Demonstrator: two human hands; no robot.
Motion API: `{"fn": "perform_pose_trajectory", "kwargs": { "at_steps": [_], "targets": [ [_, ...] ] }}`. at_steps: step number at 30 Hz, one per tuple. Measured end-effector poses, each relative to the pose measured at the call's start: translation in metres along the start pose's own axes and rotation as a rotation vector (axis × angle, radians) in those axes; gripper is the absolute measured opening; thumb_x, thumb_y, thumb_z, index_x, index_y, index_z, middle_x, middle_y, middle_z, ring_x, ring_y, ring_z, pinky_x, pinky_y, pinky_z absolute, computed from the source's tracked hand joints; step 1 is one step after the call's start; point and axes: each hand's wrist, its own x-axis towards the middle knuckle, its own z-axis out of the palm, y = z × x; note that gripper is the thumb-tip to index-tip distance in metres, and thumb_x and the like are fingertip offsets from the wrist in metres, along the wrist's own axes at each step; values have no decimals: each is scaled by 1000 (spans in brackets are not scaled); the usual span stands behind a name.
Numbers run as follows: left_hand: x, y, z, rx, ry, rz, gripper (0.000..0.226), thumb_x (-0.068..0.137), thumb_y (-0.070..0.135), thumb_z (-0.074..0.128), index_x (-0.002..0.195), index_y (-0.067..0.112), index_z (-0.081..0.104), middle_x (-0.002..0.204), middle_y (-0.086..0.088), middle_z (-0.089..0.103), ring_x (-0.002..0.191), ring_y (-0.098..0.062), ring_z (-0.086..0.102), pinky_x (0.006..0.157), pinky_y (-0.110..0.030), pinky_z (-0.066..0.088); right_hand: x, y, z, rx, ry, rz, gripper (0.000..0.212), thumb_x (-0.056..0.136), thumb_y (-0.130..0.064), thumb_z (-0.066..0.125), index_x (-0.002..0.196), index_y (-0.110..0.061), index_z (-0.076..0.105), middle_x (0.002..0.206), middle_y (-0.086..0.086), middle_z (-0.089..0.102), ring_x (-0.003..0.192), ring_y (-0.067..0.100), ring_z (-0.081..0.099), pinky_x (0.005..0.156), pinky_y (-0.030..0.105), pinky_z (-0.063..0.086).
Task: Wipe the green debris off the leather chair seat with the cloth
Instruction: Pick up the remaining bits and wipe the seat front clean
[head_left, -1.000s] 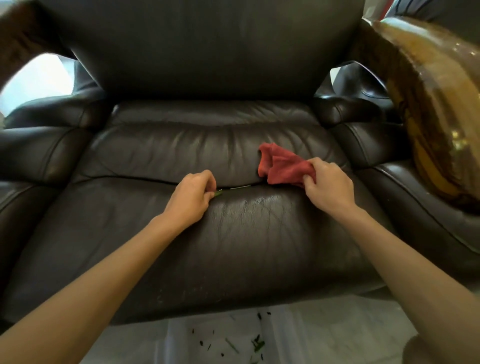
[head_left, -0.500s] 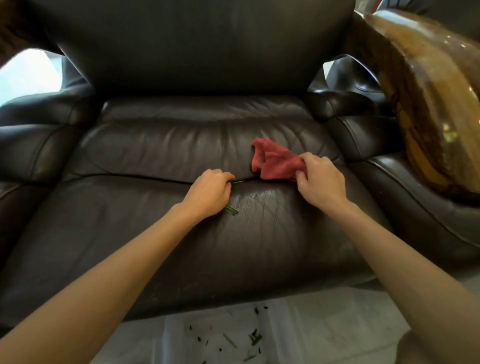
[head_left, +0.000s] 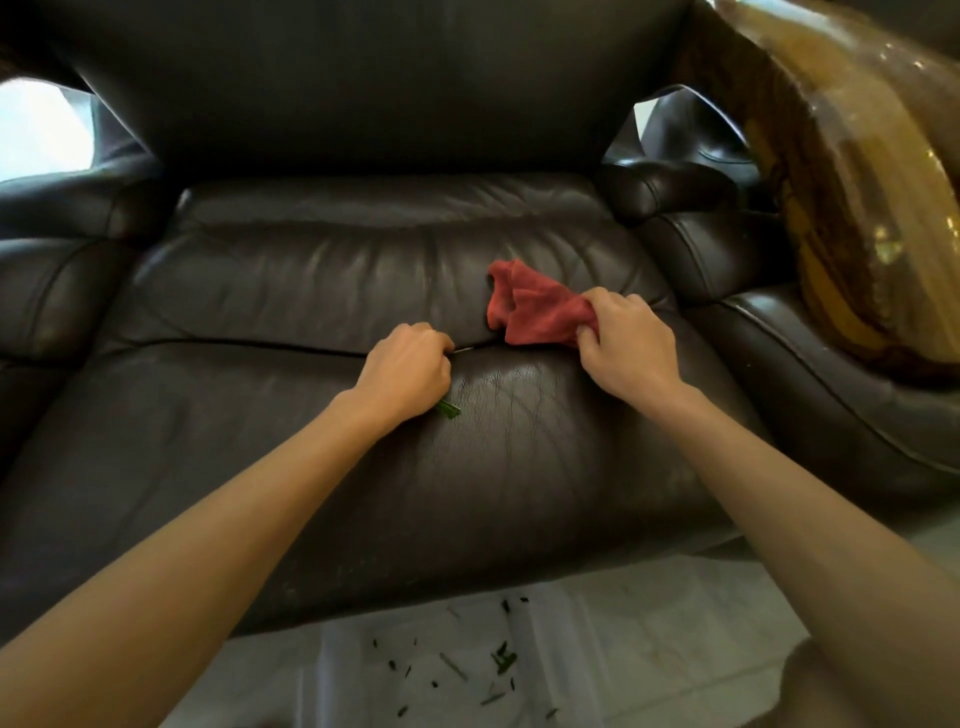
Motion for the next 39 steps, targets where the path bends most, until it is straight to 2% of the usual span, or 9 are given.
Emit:
{"fn": "perform_pose_trajectory", "kwargs": {
  "at_steps": [11,16,20,23,27,30,32,35,39],
  "targets": [
    [19,-2,-6,-52,-152,-97,16,89,15,45,101,15,56,109,-14,62,102,-33,56,79,-37,43,1,1,1,-14,-6,-10,21,85,-20,48,103,-11,53,102,9,64,96,31,53,65,35,36],
    [13,-17,-12,-355,-145,-35,8,84,23,65,79,22,59,70,6,55,66,-9,51,61,-24,39,2,2,2,-17,-6,-9,22,85,-21,48,105,-12,53,103,9,63,97,31,52,67,38,41],
    [3,-24,-25,-516,-270,42,11,80,23,70,71,27,65,64,10,57,51,3,48,54,-10,38,4,3,5,-17,14,-21,22,85,-21,49,104,-11,53,102,9,64,96,31,53,65,35,36],
    [-1,-23,-29,-544,-233,46,9,80,23,71,72,25,67,65,9,58,51,6,49,51,-6,38,5,2,4,22,33,-3,21,83,-20,49,102,-12,55,99,7,65,93,30,54,63,32,33],
    [-3,-22,-35,-626,-170,22,12,78,11,72,74,17,62,70,3,58,63,-7,51,59,-12,41,8,-22,8,107,5,-34,28,82,-19,50,110,-14,54,106,9,65,97,33,54,70,38,43],
    [-7,-24,-36,-557,178,13,10,78,17,72,82,16,63,80,2,57,78,-14,52,71,-17,39,6,-57,24,165,-102,-199,38,83,-20,51,121,-18,52,118,6,63,103,31,52,82,37,44],
    [-12,-28,-36,-377,350,64,33,79,29,69,109,16,61,106,-2,56,104,-18,49,88,-18,33,3,-78,31,216,-188,-331,41,84,-20,51,125,-20,51,119,6,61,103,30,51,87,37,41],
    [-24,-35,-32,-161,76,150,63,81,43,59,136,18,43,143,-11,39,135,-27,30,108,-38,24,3,-91,32,285,-302,-426,42,85,-18,51,127,-22,51,113,9,60,98,30,50,87,40,40],
    [-52,-36,-18,23,50,100,50,86,34,61,128,10,48,132,-11,52,125,-30,44,103,-46,35,-3,-91,24,356,-380,-465,43,86,-18,53,127,-30,51,111,6,60,96,28,51,91,40,40]
  ]
}}
